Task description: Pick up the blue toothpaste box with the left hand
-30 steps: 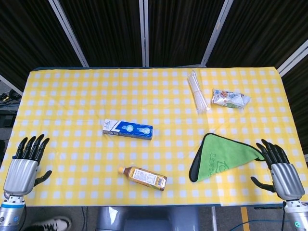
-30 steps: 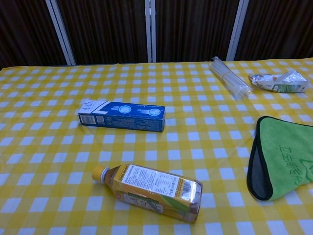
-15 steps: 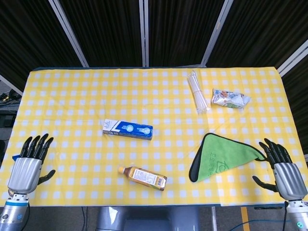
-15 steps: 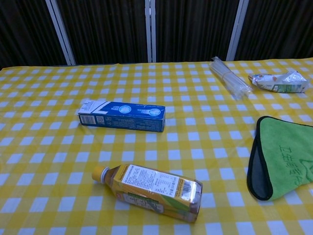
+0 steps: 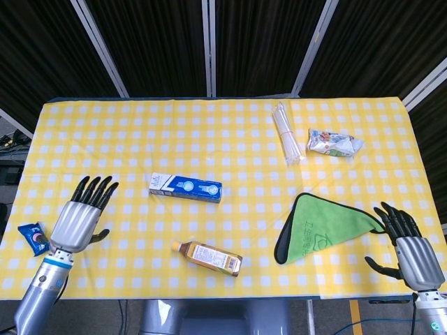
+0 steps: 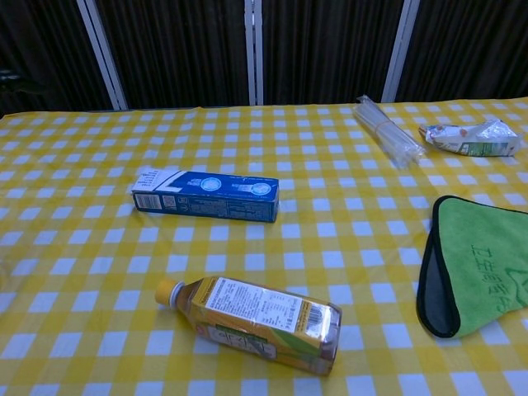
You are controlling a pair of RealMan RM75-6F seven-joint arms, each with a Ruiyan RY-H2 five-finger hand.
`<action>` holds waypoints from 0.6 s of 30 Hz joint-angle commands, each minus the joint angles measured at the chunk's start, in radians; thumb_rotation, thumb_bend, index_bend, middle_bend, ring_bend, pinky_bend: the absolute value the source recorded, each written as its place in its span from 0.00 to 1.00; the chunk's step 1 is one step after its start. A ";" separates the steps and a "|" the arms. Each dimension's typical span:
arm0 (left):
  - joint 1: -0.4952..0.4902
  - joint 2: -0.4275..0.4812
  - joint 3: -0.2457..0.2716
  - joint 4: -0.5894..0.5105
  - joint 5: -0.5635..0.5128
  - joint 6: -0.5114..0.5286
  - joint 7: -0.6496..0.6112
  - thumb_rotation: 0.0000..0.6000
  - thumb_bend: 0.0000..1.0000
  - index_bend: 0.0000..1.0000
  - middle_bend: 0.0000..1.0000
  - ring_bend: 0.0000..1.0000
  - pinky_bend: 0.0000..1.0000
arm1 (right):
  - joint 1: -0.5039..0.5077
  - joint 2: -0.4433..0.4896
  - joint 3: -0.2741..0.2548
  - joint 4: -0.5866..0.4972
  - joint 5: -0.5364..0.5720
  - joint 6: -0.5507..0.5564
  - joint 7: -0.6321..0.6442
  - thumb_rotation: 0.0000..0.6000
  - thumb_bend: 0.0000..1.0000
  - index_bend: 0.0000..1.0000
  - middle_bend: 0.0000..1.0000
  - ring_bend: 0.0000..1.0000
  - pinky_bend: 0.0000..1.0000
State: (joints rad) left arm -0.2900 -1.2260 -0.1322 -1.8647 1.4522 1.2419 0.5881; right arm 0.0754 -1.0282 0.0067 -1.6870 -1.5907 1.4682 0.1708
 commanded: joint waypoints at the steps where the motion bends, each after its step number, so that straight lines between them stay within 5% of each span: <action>1: -0.116 -0.025 -0.074 -0.035 -0.151 -0.124 0.112 1.00 0.00 0.00 0.00 0.00 0.03 | 0.002 0.004 0.000 0.001 0.001 -0.002 0.015 1.00 0.08 0.00 0.00 0.00 0.00; 9: -0.321 -0.147 -0.157 0.044 -0.422 -0.246 0.287 1.00 0.02 0.05 0.00 0.00 0.08 | 0.007 0.025 0.015 0.017 0.032 -0.013 0.090 1.00 0.08 0.00 0.00 0.00 0.00; 18: -0.538 -0.315 -0.160 0.208 -0.740 -0.271 0.461 1.00 0.05 0.09 0.00 0.02 0.12 | 0.008 0.048 0.027 0.033 0.049 -0.014 0.175 1.00 0.08 0.00 0.00 0.00 0.00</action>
State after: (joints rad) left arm -0.7615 -1.4814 -0.2892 -1.7172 0.7858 0.9821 0.9938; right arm 0.0828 -0.9848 0.0306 -1.6575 -1.5466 1.4555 0.3353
